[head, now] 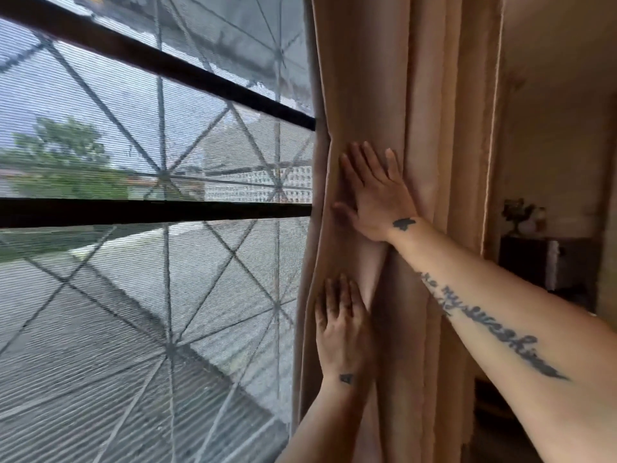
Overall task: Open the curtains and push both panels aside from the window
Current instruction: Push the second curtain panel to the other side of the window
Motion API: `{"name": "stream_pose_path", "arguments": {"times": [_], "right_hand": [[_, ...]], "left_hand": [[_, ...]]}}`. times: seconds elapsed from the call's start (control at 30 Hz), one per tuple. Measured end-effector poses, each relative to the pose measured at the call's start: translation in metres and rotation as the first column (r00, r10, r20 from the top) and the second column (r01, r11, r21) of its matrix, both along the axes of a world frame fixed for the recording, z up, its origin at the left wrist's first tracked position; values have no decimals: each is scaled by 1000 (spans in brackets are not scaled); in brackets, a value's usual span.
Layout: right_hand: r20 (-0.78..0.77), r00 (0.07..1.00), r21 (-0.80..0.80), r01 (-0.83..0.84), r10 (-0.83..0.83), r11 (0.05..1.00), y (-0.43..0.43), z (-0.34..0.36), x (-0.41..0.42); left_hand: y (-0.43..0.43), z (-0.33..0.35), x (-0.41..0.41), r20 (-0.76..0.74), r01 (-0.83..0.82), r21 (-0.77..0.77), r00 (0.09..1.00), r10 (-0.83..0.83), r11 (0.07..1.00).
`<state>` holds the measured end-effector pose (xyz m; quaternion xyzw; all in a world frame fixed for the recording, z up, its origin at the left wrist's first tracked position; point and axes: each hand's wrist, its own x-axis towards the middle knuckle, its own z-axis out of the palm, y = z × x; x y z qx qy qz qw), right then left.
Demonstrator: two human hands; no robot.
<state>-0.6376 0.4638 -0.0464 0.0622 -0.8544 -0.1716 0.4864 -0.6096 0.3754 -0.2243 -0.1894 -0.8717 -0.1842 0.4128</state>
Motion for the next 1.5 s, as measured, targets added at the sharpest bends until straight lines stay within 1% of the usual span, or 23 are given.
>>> {"name": "stream_pose_path", "arguments": {"times": [0.1, 0.17, 0.27, 0.4, 0.6, 0.7, 0.83, 1.0, 1.17, 1.23, 1.33, 1.47, 1.5], "right_hand": [[9, 1000, -7, -17, 17, 1000, -3, -1, -3], [3, 1000, 4, -12, 12, 1000, -3, -2, -5], [-10, 1000, 19, -4, 5, 1000, -5, 0, -5], [-19, 1000, 20, -20, 20, 1000, -8, 2, -5], [-14, 998, 12, 57, -56, 998, 2, 8, -2], [13, 997, 19, 71, -71, 997, 24, 8, -18], [34, 999, 24, 34, -35, 999, 57, 9, -43], [35, 999, 10, -27, 27, 1000, 87, 8, -75], [38, 996, -14, -81, 81, 997, 109, 2, -102], [43, 995, -20, -92, 93, 996, 115, 1, -107], [68, 990, -30, -118, 119, 993, 117, 3, -105], [96, 989, -37, -109, 112, 993, 116, 2, -99], [98, 989, -34, -112, 115, 993, 116, 2, -97]], "left_hand": [[-3, -2, -5, 3, -12, -21, 1000, 12, 1000], [-2, -3, -5, 37, -6, -33, 999, 8, 999], [0, -2, -4, 67, 8, -8, 998, -7, 1000], [1, -4, -5, 19, -10, 15, 1000, 10, 1000], [11, 7, -6, 54, 11, -20, 998, -10, 1000], [32, 7, -18, 60, 13, -34, 998, -11, 999], [62, 7, -42, 50, -15, -34, 999, 16, 999], [92, 9, -65, 72, -34, -9, 997, 34, 999], [116, 12, -89, 101, -94, -78, 990, 101, 993], [121, 15, -92, 123, -114, -103, 984, 126, 988], [125, 16, -94, 169, -99, -107, 979, 116, 989], [125, 15, -93, 187, -115, -111, 973, 134, 987], [123, 17, -89, 165, -137, -90, 975, 151, 986]]}}
